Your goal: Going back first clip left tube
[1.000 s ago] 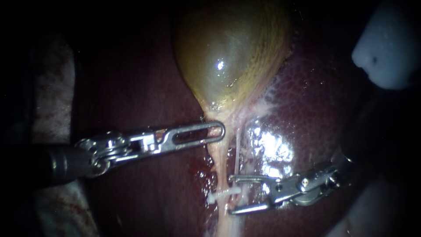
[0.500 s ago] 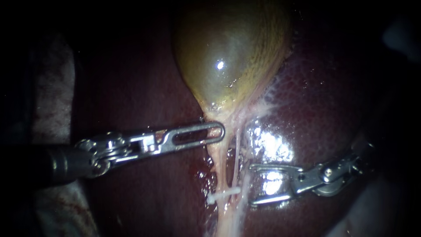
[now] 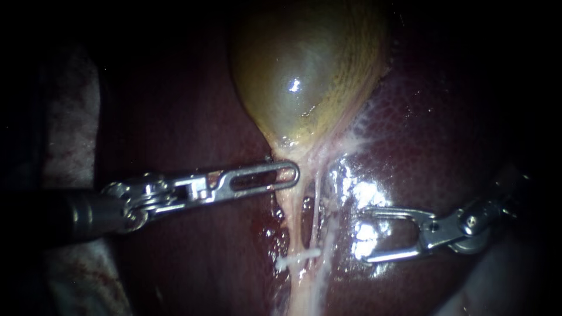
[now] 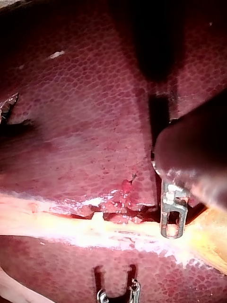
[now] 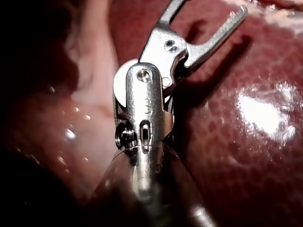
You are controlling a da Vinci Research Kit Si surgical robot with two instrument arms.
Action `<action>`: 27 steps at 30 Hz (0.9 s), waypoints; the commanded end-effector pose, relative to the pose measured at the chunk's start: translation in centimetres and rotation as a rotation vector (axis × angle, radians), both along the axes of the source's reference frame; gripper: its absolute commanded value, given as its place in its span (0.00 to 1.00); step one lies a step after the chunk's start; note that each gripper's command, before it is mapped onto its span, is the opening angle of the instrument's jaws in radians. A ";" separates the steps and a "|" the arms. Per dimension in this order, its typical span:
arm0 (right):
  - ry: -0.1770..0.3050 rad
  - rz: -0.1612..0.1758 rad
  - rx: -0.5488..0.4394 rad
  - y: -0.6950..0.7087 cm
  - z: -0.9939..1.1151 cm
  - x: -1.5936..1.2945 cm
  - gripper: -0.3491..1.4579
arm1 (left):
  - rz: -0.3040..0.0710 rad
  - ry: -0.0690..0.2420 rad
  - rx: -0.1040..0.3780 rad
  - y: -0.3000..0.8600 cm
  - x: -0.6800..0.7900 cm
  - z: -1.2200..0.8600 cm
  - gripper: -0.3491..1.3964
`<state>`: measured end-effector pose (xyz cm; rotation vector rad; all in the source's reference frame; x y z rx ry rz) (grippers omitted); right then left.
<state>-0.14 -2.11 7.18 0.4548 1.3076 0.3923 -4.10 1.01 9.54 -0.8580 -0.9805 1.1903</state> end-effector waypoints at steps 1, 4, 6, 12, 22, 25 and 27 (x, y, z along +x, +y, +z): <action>0.000 -0.001 -0.001 0.00 -0.01 -0.02 0.52 | 0.001 -0.001 -0.001 0.00 0.00 0.02 0.00; -0.001 -0.002 -0.001 0.01 -0.01 -0.04 0.52 | 0.002 -0.002 -0.004 0.00 0.00 0.08 0.00; -0.001 -0.002 -0.001 0.01 -0.01 -0.04 0.52 | 0.003 -0.002 -0.006 0.01 0.00 0.12 0.00; 0.002 0.000 -0.006 0.02 -0.01 -0.04 0.52 | 0.004 -0.004 -0.010 0.01 0.00 0.22 0.00; 0.001 0.000 -0.006 0.03 0.00 -0.04 0.52 | 0.006 0.002 -0.029 0.03 -0.03 0.25 0.23; 0.001 0.000 -0.006 0.03 0.00 -0.04 0.52 | 0.008 0.002 -0.035 0.03 -0.03 0.26 0.30; 0.001 0.000 -0.006 0.03 0.00 -0.04 0.52 | 0.013 0.002 -0.045 0.04 -0.03 0.25 0.34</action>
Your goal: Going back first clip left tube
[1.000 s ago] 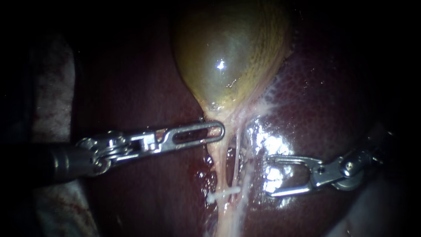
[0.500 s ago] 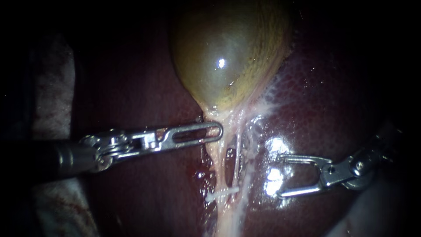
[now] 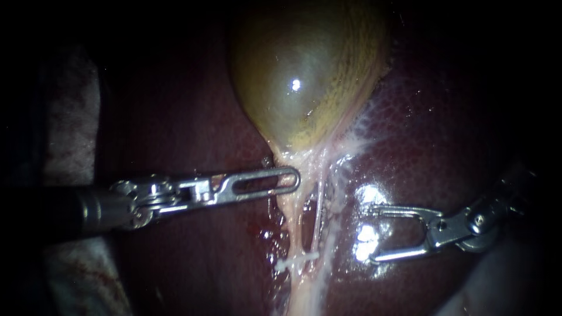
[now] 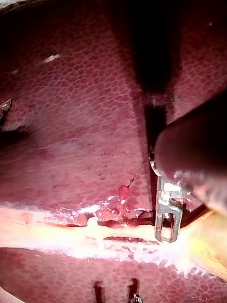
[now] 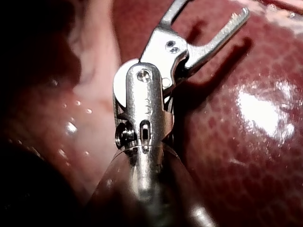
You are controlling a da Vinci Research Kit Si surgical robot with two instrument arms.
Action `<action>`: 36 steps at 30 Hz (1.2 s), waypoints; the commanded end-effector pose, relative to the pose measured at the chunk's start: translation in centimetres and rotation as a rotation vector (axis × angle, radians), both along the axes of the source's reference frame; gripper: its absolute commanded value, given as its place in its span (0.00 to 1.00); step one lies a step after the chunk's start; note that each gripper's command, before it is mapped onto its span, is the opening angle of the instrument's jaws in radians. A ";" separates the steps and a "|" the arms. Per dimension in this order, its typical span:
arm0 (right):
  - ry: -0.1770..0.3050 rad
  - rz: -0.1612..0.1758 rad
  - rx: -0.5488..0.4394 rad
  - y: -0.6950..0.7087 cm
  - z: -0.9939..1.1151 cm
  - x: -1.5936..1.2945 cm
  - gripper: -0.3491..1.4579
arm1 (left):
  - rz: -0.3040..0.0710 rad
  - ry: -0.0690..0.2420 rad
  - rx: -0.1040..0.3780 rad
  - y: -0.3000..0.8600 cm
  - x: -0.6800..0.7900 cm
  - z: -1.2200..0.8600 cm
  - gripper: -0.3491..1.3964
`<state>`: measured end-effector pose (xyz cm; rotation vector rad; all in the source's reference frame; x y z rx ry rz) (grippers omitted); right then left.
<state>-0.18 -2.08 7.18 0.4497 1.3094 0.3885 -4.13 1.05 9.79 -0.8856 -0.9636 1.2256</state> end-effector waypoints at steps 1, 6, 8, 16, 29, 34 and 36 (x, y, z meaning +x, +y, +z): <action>0.000 -0.001 0.000 0.00 0.00 -0.01 0.52 | 0.003 0.001 -0.008 0.00 0.00 0.00 0.36; 0.000 -0.001 0.000 0.00 0.00 -0.01 0.52 | 0.026 0.005 -0.056 0.00 0.00 -0.01 0.43; 0.000 0.000 0.000 0.00 0.00 0.00 0.52 | 0.034 0.004 -0.079 0.00 0.00 -0.01 0.44; 0.003 0.001 -0.005 0.00 0.00 0.00 0.52 | 0.085 0.008 -0.198 0.01 0.01 0.00 0.50; 0.004 0.001 -0.005 0.00 0.00 0.00 0.52 | 0.199 0.014 -0.463 0.05 0.01 -0.01 0.66; 0.004 0.001 -0.005 0.00 0.00 0.00 0.52 | 0.221 0.015 -0.511 0.06 0.02 -0.02 0.70; 0.004 0.001 -0.005 0.00 0.00 0.00 0.52 | 0.228 0.016 -0.527 0.07 0.02 -0.02 0.71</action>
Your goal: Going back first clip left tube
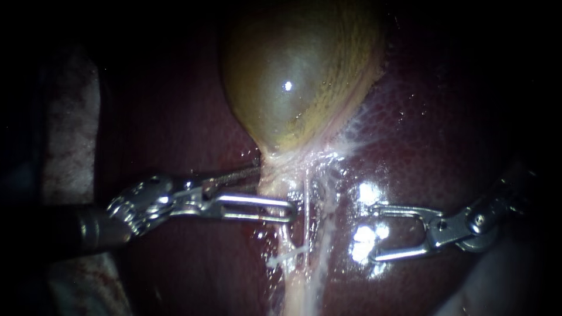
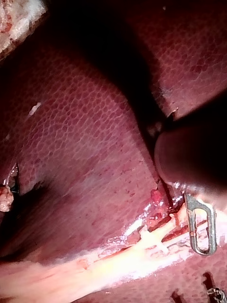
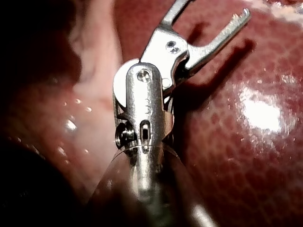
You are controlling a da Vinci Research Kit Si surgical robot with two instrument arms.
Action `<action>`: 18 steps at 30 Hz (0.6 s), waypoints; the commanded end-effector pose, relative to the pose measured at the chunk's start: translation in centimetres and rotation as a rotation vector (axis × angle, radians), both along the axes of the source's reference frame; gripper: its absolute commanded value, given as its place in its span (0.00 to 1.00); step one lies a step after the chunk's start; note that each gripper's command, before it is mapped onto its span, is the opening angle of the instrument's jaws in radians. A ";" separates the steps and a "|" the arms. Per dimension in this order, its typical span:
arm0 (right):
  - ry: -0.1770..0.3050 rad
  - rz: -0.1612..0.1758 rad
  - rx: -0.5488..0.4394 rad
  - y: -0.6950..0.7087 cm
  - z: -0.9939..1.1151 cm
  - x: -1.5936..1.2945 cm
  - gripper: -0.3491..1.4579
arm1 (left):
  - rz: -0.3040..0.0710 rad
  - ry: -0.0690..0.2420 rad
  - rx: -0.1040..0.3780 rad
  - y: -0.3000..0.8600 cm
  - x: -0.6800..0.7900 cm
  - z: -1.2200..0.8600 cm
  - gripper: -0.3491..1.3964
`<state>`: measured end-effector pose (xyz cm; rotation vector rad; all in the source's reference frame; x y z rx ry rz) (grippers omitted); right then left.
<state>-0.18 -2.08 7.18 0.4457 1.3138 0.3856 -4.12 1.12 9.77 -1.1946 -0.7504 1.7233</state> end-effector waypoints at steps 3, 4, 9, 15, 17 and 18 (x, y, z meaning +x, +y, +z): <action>0.000 0.000 0.000 0.00 0.00 0.00 0.52 | 0.007 0.001 -0.016 0.00 0.01 0.00 0.72; 0.000 0.000 0.000 0.00 0.00 0.00 0.52 | 0.009 0.001 -0.021 0.00 0.01 0.00 0.72; 0.000 0.000 0.000 0.00 0.00 -0.01 0.52 | 0.015 0.001 -0.032 0.00 0.02 -0.01 0.73; 0.000 0.000 0.000 0.00 0.00 -0.01 0.52 | 0.025 0.001 -0.053 0.00 0.05 -0.03 0.74; 0.000 0.000 0.000 0.00 0.00 -0.01 0.52 | 0.032 0.001 -0.068 0.00 0.05 -0.04 0.75; 0.000 0.000 0.000 0.00 0.00 -0.01 0.52 | 0.037 0.002 -0.079 0.01 0.06 -0.04 0.76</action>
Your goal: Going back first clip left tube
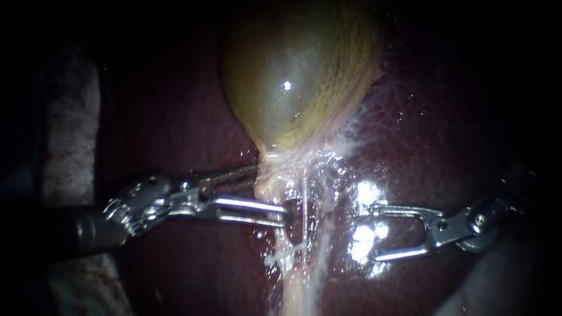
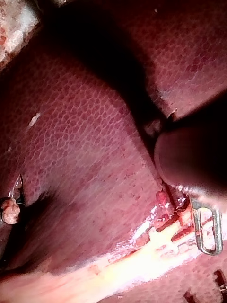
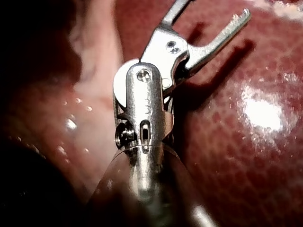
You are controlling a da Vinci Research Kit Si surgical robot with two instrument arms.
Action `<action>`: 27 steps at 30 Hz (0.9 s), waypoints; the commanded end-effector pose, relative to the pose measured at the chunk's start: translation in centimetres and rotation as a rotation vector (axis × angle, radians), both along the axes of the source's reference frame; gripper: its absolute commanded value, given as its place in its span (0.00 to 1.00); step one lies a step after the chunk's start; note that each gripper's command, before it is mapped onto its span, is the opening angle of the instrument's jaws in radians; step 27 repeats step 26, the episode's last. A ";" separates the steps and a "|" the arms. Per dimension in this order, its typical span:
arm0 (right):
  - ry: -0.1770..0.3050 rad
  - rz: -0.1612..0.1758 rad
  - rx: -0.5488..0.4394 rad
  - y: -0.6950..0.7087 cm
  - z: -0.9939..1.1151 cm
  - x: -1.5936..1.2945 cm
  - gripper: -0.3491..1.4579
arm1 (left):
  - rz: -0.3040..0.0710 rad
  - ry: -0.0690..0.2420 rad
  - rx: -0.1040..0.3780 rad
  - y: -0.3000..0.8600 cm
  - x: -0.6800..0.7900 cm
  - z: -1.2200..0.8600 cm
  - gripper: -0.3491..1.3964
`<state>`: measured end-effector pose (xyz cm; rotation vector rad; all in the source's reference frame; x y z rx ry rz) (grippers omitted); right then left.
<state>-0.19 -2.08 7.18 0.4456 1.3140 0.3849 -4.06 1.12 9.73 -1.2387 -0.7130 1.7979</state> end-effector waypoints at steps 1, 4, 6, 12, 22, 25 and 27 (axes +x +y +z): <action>0.000 0.000 0.000 0.00 0.00 0.00 0.52 | 0.003 0.000 -0.006 0.00 0.00 0.00 0.78; 0.000 0.000 0.000 0.00 0.00 0.00 0.52 | 0.017 0.001 -0.039 0.00 0.00 0.00 0.81; 0.000 0.000 0.000 0.00 0.00 0.00 0.52 | 0.024 0.001 -0.055 0.00 0.01 0.00 0.83; 0.000 0.000 0.000 0.00 0.00 -0.01 0.52 | 0.033 0.002 -0.077 -0.01 0.00 -0.01 0.85; 0.000 -0.001 0.000 0.00 0.00 -0.01 0.52 | 0.044 0.003 -0.104 -0.03 0.02 -0.04 0.86; 0.000 0.000 0.000 0.00 0.00 -0.01 0.52 | 0.053 0.002 -0.119 -0.04 0.03 -0.07 0.86; 0.000 0.000 0.000 0.00 0.00 -0.01 0.52 | 0.063 -0.002 -0.128 -0.05 0.04 -0.08 0.86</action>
